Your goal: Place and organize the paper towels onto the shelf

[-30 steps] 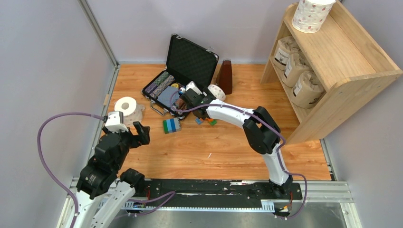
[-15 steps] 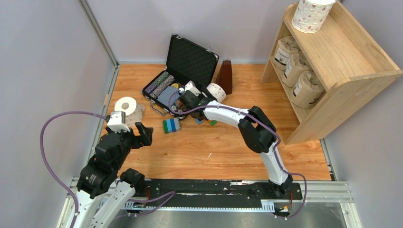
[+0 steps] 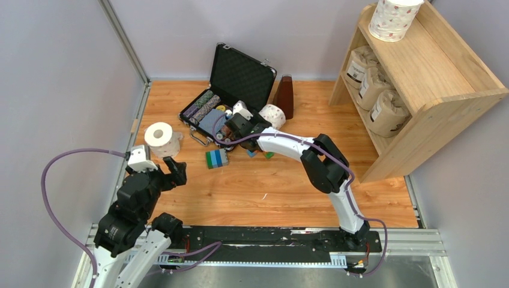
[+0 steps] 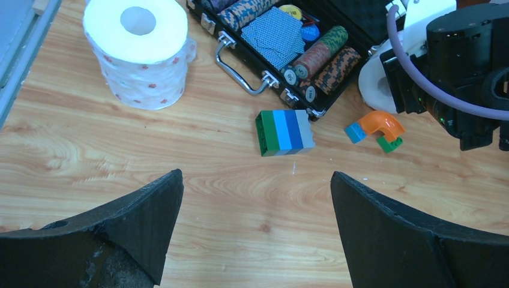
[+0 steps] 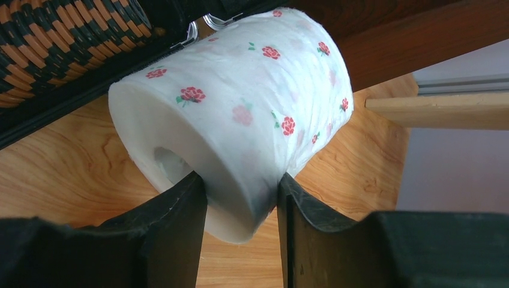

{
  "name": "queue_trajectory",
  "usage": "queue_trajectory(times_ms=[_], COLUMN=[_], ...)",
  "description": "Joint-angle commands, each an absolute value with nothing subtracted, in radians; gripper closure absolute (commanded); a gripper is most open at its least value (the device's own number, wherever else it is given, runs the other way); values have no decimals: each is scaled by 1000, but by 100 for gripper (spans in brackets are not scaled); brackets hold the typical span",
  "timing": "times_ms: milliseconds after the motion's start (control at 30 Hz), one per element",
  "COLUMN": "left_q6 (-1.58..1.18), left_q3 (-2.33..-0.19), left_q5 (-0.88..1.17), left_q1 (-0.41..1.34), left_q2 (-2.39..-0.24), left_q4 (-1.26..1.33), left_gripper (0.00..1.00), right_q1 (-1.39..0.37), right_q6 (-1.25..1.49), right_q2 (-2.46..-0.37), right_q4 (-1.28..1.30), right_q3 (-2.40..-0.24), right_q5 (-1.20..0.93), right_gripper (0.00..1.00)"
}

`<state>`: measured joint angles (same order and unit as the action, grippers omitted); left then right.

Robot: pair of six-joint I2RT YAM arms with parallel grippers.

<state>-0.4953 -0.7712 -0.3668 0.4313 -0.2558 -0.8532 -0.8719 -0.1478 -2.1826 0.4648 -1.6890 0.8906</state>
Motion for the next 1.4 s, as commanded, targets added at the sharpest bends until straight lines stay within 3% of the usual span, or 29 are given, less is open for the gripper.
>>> queue_trajectory(times_ms=[0,267,567,967,1367], left_q6=[-513,-511,-490,-468,-473], left_q3=[-782,-781,-778,-770,-770], left_q5=[-403,-405,-367,-302,-314], left_q1=[426,426,375,287,279], left_q2=[-248,-228,-235,-232,-218], left_q4=[-852,-850,-830,-804,-809], left_gripper=[0,0,0,0,0], right_q1=[-872,-871,-845,-641,-502], right_q6=[-159,-84,97,506,743], right_q2=[-2083,-1930,-1709,-1371,-1243], right_q4=[387,495,694,799,641], right_q3=[-1692,-1683,-1623,-1326,-985], right_q5=[851,723,521,47,-196], right_gripper=[84,92,93,88,87])
